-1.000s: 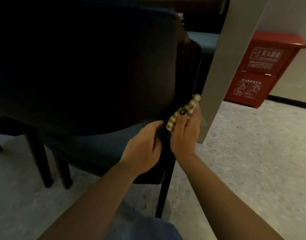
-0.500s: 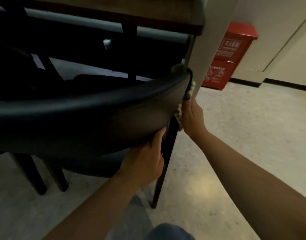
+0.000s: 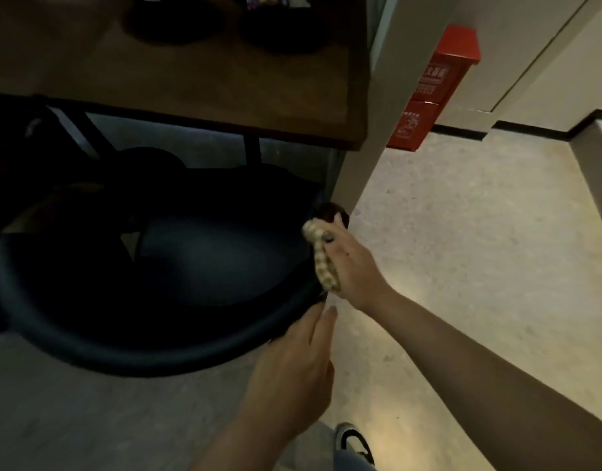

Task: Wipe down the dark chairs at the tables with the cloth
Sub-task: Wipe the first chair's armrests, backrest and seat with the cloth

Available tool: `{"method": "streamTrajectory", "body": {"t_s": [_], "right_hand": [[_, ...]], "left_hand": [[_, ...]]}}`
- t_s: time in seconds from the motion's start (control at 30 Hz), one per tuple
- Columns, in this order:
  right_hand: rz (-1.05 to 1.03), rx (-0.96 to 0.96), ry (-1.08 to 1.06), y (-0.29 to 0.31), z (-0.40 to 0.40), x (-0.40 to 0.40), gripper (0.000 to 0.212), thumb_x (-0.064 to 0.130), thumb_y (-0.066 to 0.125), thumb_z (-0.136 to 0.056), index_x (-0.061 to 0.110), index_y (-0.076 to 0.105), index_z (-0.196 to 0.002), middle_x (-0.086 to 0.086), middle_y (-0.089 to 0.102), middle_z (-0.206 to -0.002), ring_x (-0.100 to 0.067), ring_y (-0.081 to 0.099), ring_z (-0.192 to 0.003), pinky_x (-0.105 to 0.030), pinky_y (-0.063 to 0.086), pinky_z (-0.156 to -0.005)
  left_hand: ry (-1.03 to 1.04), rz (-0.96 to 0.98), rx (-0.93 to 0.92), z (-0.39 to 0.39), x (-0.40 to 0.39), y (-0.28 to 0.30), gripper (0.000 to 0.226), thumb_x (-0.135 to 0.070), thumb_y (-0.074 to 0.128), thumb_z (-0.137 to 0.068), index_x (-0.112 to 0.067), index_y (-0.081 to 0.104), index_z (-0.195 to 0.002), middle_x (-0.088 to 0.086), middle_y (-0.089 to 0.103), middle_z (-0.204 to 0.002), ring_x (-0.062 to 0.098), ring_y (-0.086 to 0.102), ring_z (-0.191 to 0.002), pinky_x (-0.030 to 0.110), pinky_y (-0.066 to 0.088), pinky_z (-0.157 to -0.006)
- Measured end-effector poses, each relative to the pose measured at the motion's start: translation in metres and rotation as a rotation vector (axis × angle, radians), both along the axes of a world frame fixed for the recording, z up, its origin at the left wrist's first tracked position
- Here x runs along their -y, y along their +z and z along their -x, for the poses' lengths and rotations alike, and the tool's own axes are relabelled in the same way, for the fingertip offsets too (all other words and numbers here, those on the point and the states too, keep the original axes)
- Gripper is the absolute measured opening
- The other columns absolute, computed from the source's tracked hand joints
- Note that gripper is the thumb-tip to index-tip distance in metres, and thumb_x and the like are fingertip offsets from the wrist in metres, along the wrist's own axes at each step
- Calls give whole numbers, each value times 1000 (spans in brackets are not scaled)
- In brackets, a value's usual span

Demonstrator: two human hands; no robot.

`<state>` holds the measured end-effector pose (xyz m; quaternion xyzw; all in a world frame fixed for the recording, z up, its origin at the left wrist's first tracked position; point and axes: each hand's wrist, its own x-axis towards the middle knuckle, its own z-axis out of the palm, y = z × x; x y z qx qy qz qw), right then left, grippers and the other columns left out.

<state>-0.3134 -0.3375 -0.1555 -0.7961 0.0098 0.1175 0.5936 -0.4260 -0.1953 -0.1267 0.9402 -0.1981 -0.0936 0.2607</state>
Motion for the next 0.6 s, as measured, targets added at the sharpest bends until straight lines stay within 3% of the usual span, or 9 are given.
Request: {"method": "streamTrajectory", "body": {"t_s": [0.07,0.2,0.27,0.33,0.4,0.5,0.6], "right_hand": [[281,59,151,11,-2,-10,37,17,35,-103,12,48,-137,-2,25,-154,-13,5,-147,-27,16,-117],[461,31,224,20,-7,-11,37,19,42,-101,5,51,-134,-6,26,-155,-20,-5,-147,-25,3,-115],[543,-10,224,20,-2,-16,46,28,55,-95,10,48,-138,-1,19,-158,-21,-5,-147,-29,2,-115],[563,-39,129,20,4,-25,54,28,60,-92,13,44,-141,1,14,-159,-17,5,-147,-19,5,-113],[592,-39,19,21,9,-37,47,24,53,-96,10,45,-141,-3,15,-159,-18,13,-146,-16,7,-111],[720,-54,-98,27,16,-53,42,20,40,-101,6,46,-140,-8,19,-158,-23,16,-146,-30,12,-118],[772,-14,-215,32,23,-65,41,11,38,-99,4,46,-139,-13,28,-154,-26,24,-143,-30,14,-117]], "left_hand": [[-39,-32,27,1,-15,26,61,-9,76,-67,-6,62,-126,8,63,-128,19,68,-102,27,59,-66],[-71,-14,114,-11,-57,49,45,-8,71,-76,-5,65,-120,10,65,-122,22,65,-106,31,57,-80],[-47,-28,103,-19,-83,50,41,-13,67,-82,-5,63,-122,10,64,-124,23,64,-107,33,54,-84],[-70,-53,57,-31,-108,48,41,-20,60,-90,-10,57,-130,5,60,-130,21,61,-110,33,51,-87],[-142,-103,-21,-39,-132,43,44,-31,48,-97,-17,46,-139,-1,54,-136,19,58,-113,33,48,-88],[-333,-239,-102,-52,-168,33,54,-51,32,-99,-25,33,-146,-5,48,-142,18,54,-119,34,47,-92],[-406,-311,-219,-67,-198,25,73,-74,24,-89,-30,35,-146,-5,52,-139,17,56,-118,35,48,-94]]}}
